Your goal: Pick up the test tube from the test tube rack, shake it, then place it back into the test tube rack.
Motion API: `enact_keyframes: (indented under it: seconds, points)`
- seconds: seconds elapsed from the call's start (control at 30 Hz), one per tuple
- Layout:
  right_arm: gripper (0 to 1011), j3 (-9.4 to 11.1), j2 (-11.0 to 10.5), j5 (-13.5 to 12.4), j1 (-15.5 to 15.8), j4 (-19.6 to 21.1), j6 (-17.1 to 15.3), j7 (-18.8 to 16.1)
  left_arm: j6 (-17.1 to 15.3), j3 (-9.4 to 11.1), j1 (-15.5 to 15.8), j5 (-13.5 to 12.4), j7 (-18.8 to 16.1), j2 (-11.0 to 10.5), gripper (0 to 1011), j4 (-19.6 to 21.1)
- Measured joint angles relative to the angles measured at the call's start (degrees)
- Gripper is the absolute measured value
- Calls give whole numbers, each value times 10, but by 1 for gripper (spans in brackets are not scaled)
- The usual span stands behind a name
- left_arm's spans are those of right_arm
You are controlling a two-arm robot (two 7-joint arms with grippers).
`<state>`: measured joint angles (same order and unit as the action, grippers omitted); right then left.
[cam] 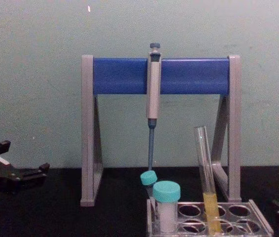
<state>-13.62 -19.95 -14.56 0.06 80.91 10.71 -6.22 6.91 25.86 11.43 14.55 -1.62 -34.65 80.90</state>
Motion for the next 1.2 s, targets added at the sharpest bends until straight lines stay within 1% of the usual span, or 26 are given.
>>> enact_keyframes:
  seconds: [1.2]
  points:
    - [1000, -2, -3, -3, 0, 5, 0, -3, 0, 0, 0, 0, 0, 0, 1010, 0]
